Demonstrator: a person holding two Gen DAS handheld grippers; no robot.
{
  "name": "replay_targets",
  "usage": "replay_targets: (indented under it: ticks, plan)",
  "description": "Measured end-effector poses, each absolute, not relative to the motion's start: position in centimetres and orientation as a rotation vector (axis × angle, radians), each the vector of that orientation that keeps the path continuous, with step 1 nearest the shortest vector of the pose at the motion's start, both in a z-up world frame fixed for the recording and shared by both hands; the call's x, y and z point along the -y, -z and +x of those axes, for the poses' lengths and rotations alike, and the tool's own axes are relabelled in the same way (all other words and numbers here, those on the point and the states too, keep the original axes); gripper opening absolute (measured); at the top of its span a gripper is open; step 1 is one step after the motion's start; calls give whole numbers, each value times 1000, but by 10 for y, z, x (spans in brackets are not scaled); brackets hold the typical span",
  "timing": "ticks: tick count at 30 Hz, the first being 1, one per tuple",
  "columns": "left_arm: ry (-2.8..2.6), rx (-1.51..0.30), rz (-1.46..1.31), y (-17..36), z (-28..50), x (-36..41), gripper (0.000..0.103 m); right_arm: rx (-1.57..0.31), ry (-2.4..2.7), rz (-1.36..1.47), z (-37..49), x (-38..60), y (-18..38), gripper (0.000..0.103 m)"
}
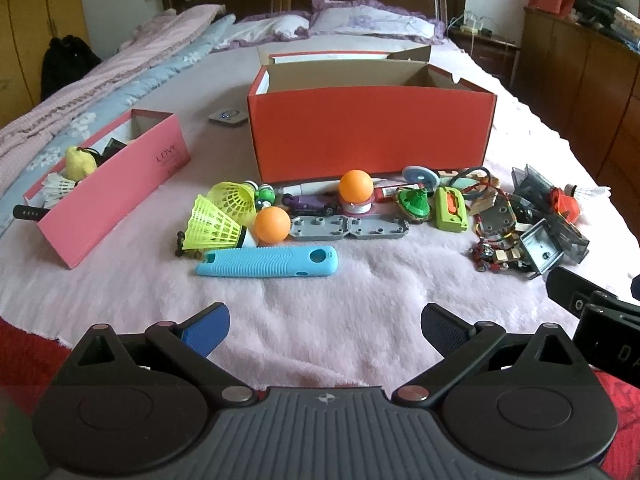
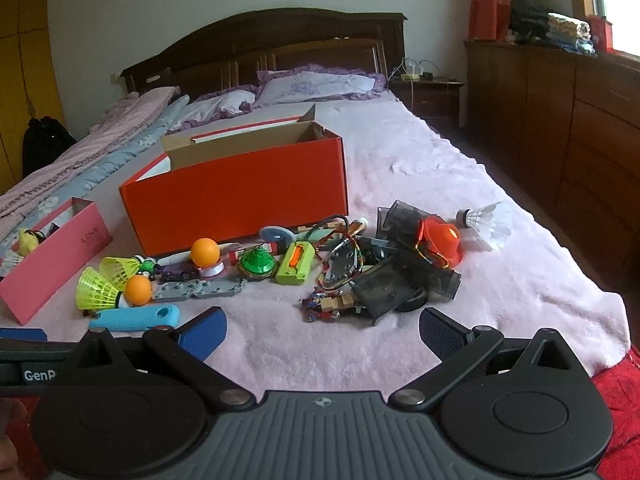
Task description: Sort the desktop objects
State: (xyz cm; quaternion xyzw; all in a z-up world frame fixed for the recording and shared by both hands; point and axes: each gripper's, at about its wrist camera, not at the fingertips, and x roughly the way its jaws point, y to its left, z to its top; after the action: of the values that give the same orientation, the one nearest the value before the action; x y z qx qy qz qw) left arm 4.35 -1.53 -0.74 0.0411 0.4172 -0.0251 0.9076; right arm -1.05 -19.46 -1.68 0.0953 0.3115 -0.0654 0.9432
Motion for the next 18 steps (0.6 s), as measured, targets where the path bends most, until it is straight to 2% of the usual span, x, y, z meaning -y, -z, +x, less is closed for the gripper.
replay_targets:
  ticks: [18]
  plan:
    - [14,-947,91,42,79,4,103,-729,108,227,30,202,45,103]
